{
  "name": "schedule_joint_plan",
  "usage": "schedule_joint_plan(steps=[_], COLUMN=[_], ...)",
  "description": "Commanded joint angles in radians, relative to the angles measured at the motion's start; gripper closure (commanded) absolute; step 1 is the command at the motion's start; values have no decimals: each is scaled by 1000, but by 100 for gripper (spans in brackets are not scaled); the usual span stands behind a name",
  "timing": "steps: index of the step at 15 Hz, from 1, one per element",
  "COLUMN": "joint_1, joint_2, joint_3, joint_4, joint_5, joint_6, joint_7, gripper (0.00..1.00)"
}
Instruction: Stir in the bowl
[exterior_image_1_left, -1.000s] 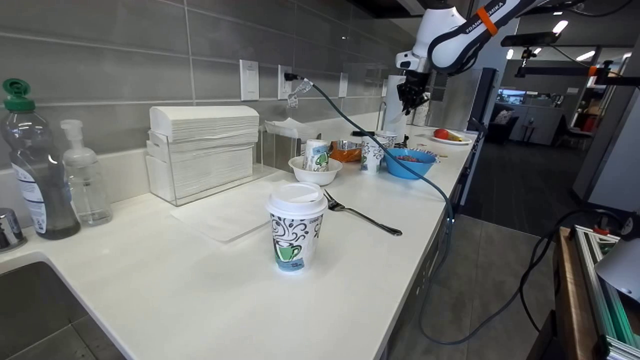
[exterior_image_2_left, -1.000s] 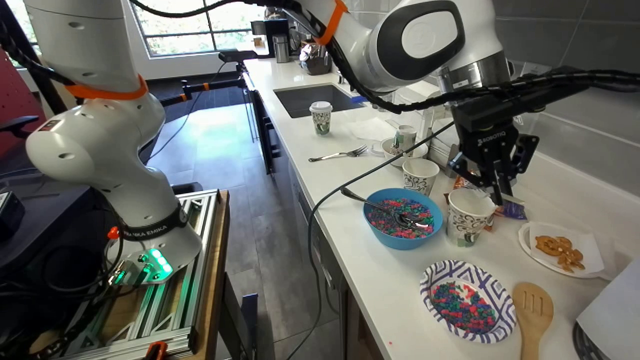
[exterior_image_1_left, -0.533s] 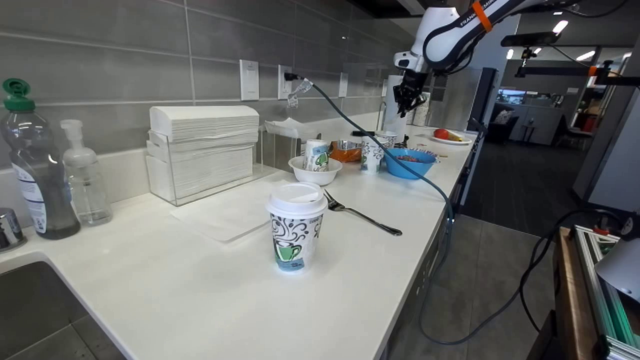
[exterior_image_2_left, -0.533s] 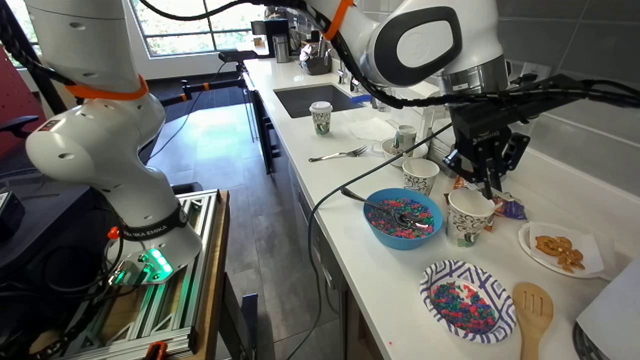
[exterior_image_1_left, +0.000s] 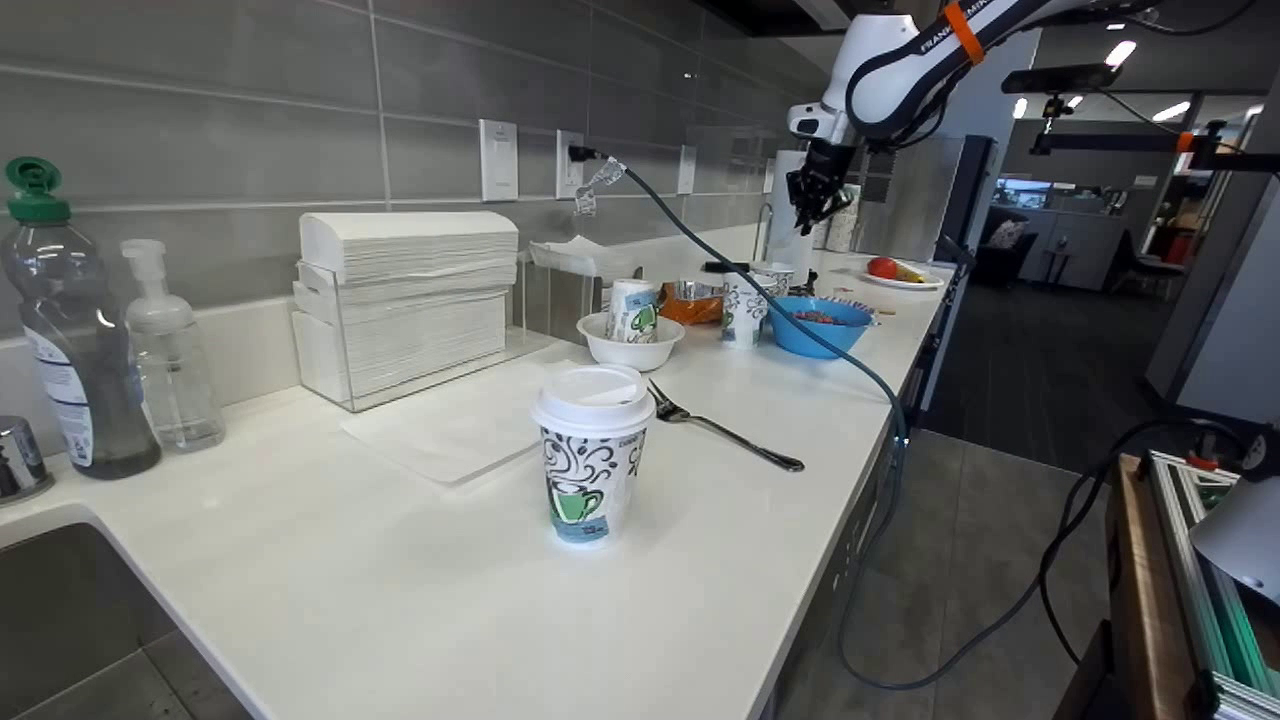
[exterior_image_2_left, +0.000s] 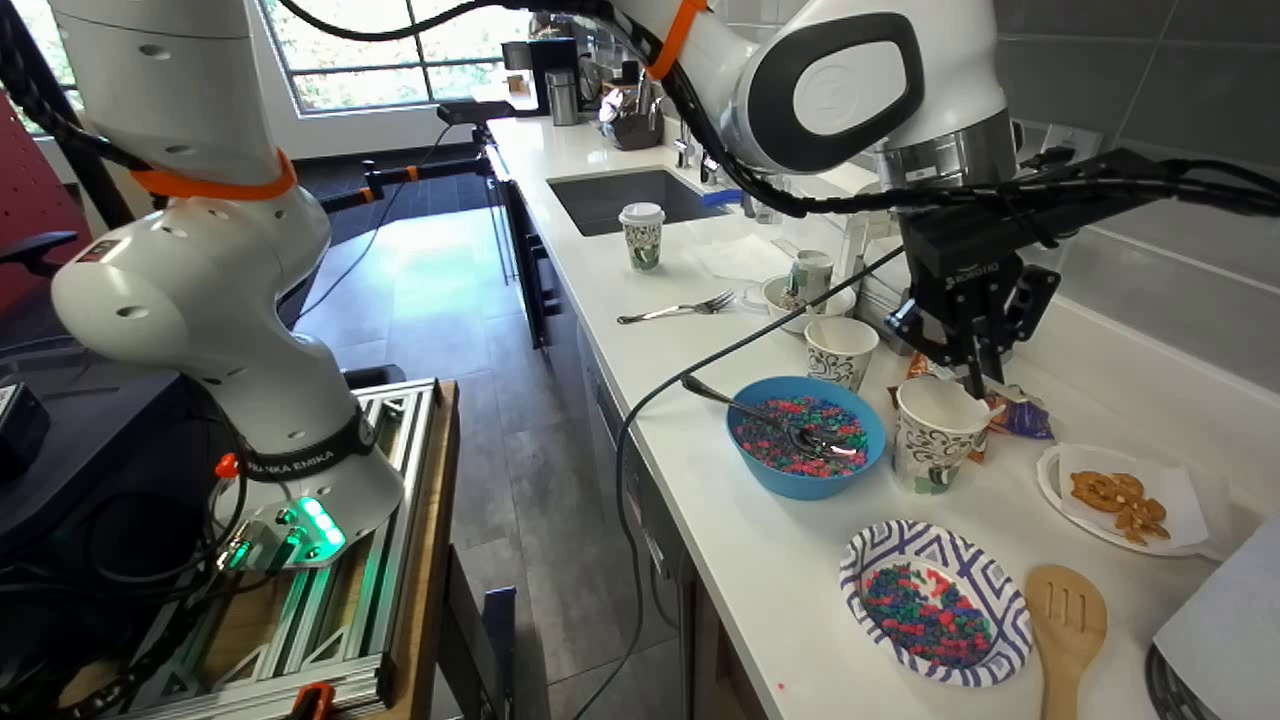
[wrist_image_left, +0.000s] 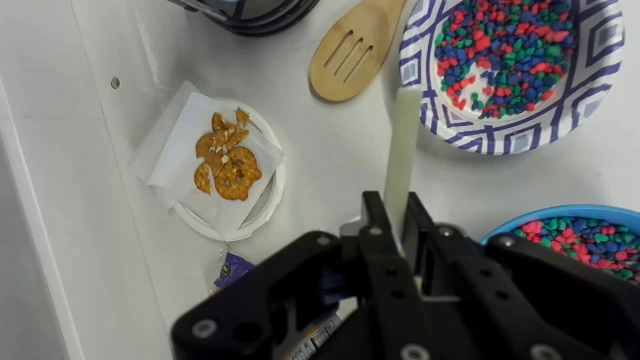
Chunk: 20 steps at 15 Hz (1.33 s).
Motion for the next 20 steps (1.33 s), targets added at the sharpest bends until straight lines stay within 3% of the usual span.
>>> schedule_joint_plan(steps=[1,6,9,14,20], joint_1=[11,32,49,79,87], joint_2=[3,28,45,80,170], joint_3=[-8,-4,-7,-26,-14], joint_4=[8,62,104,182,275], joint_5=[-1,-26,-47,-164,-214], joint_6=[-7,-58,-156,-274,-313], joint_7=[-4,-16,-11,30,9], gripper=[97,97,97,97,97])
